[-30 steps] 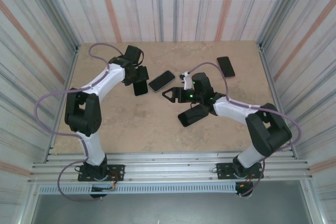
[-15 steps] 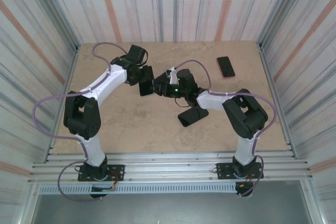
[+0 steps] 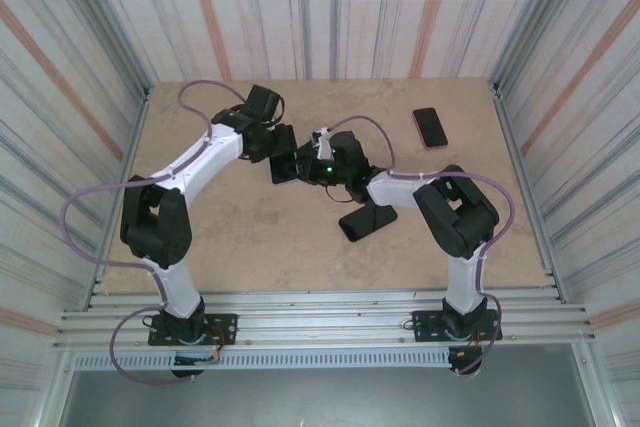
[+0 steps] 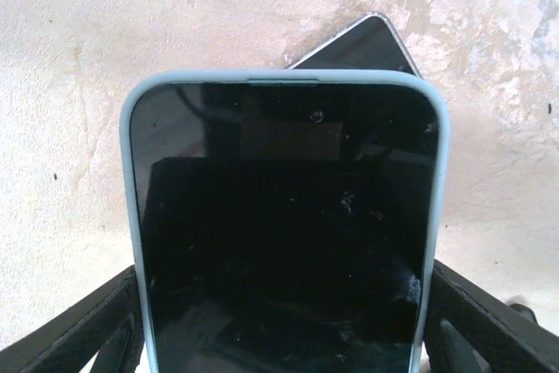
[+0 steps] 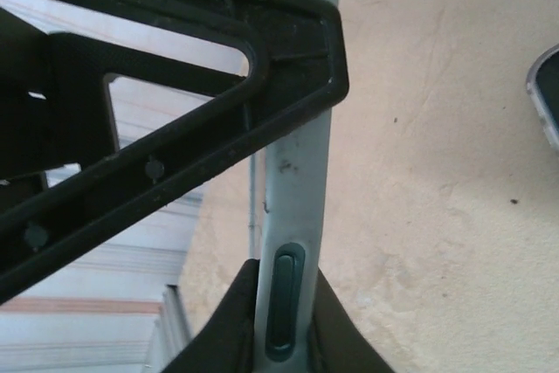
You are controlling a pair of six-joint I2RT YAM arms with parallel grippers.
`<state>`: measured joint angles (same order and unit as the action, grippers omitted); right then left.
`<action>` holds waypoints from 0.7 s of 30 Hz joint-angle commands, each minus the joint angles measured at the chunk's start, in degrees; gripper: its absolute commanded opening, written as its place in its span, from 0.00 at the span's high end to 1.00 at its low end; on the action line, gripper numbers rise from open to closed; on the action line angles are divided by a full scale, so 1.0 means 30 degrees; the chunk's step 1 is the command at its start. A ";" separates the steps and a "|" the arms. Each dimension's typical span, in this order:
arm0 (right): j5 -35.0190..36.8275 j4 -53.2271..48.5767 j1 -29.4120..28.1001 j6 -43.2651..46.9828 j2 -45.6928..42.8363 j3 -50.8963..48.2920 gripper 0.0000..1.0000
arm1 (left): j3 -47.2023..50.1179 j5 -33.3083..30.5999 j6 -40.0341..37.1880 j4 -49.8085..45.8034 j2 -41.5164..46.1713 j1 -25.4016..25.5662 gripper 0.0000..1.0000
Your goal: Take the phone out of the phone case
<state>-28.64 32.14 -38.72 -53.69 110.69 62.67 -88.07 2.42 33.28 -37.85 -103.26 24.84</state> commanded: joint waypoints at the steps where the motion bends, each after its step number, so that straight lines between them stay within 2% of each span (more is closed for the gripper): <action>1: 0.0406 0.0392 -0.0222 0.0136 0.0079 0.0505 0.92 | -0.0339 -0.0043 0.0102 -0.0070 0.1090 0.0222 0.16; 3: 0.0411 0.0362 -0.0194 0.0136 -0.0174 0.0469 0.92 | -0.0321 0.0267 0.0099 -0.0085 0.1144 0.0112 0.02; 9: 0.0221 -0.0195 0.0327 0.0237 -0.1374 0.0192 0.93 | 0.0486 0.2499 0.0170 0.1390 0.1659 -0.0778 0.01; 17: -0.1272 -0.0881 0.1491 -0.0397 -0.3153 -0.0025 0.92 | 0.1584 0.7962 -0.0055 0.4659 0.1839 -0.2901 0.01; 21: -0.2302 0.0195 0.1959 -0.1809 -0.3769 -0.0395 0.92 | 0.1885 1.0872 0.0504 0.6979 0.1415 -0.3542 0.02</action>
<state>-31.53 28.53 -33.21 -55.61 102.59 62.24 -83.59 25.39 33.82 -23.94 -99.33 14.92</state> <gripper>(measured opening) 0.128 0.982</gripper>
